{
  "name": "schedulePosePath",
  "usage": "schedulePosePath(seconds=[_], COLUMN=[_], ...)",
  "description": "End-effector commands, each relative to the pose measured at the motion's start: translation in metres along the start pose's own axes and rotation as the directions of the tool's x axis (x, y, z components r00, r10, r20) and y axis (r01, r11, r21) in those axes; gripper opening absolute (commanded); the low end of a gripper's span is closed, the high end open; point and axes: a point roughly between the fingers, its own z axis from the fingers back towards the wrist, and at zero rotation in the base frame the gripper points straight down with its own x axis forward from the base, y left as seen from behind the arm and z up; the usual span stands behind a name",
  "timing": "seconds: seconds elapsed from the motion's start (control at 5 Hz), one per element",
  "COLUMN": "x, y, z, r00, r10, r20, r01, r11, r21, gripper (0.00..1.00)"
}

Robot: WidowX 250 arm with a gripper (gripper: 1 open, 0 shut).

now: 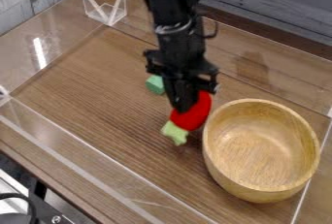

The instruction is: Move the red object to the right side of the table

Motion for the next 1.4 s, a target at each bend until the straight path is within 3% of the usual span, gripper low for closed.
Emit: schedulePosePath(seconds=[0.0,0.6,1.2], x=[0.018,0.007,0.014], y=[-0.005,0.003,-0.001], z=[0.008,-0.003,0.009], r00=[0.998,0.999,0.998], r10=[-0.020,-0.036,-0.045], r20=[0.054,0.022,0.042], r01=[0.019,0.035,0.045], r11=[1.000,0.999,0.999], r21=[0.006,0.018,0.008], gripper=[0.00,0.00,0.00])
